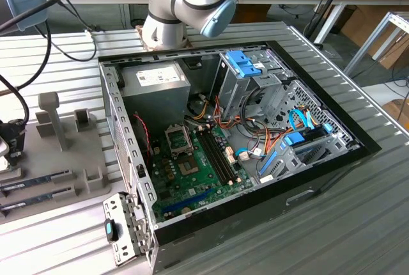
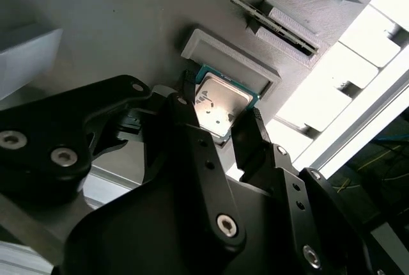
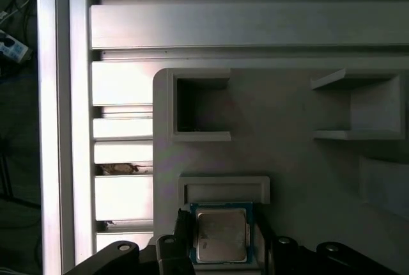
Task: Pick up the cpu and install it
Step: 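Pick up the cpu and move it towards the insertion slot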
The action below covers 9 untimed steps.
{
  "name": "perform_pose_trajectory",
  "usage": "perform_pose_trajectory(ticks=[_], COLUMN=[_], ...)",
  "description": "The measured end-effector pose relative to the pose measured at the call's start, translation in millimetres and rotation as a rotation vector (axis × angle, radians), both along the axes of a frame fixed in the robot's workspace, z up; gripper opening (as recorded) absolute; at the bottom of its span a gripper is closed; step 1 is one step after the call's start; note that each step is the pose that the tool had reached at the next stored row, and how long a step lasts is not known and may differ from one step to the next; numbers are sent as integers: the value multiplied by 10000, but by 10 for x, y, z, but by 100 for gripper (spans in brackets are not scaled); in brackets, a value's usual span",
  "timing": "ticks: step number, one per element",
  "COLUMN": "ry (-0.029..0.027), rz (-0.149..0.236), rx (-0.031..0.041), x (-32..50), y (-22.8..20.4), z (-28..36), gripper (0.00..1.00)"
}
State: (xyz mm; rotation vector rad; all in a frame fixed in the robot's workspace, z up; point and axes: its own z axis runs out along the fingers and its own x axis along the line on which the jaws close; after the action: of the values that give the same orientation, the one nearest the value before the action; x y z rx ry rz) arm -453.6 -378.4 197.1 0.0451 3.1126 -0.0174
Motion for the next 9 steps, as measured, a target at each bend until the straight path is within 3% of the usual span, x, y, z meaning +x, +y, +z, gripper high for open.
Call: perform_pose_trajectory(ticks=[9], ry=[0], rz=[0], rx=[0], x=[0], y=[0], z=[29], gripper=[47])
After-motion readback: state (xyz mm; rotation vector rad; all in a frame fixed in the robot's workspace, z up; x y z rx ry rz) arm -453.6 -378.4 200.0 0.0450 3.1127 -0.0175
